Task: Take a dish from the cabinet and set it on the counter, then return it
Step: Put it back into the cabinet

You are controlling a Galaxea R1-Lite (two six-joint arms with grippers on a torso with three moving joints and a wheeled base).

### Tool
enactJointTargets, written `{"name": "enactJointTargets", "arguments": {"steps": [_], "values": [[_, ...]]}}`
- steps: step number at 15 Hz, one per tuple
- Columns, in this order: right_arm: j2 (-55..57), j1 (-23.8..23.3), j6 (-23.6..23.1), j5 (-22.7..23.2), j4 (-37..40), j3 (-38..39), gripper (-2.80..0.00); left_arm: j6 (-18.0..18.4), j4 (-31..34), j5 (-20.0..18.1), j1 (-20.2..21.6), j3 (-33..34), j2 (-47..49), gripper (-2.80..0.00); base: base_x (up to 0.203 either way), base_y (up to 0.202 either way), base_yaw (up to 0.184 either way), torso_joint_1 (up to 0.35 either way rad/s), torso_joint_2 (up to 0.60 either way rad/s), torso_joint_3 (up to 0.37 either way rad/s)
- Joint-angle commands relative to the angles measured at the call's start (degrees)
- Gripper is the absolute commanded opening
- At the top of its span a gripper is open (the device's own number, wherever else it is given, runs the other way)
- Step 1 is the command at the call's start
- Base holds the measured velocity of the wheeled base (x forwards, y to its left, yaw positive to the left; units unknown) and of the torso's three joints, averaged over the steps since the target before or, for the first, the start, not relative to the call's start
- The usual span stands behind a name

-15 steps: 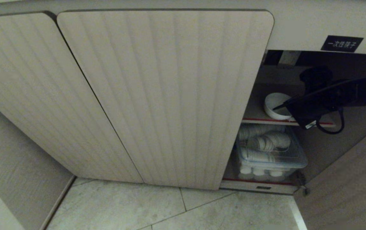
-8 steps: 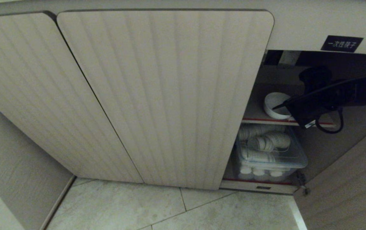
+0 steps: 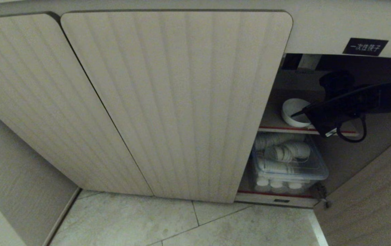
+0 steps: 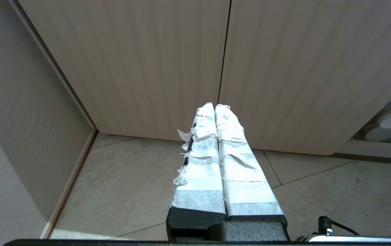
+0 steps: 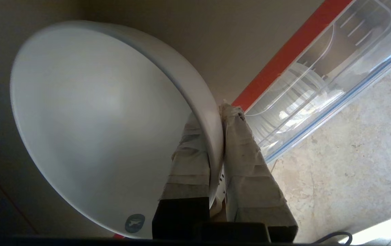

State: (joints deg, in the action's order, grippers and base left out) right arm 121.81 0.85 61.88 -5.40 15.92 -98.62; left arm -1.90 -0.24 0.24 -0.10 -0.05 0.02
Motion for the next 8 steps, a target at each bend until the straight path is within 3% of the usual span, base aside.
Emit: {"name": "enactJointTargets", "arguments": {"steps": [1,8], "values": [[0.1,0.0,0.3,-0.1,-0.1,-0.1,-2.8,0.0,0.0,0.0,0.0,0.0,0.0,-2.8,0.0,0.0,0.0,0.0,0.0,0.0],[0.5,0.0,0.3,-0.1,-0.6,-0.8,-2.8,0.0,0.0,0.1,0.0,0.0,0.0,-2.8,0.0,0.0,0.0,0.0,0.0,0.0]]}}
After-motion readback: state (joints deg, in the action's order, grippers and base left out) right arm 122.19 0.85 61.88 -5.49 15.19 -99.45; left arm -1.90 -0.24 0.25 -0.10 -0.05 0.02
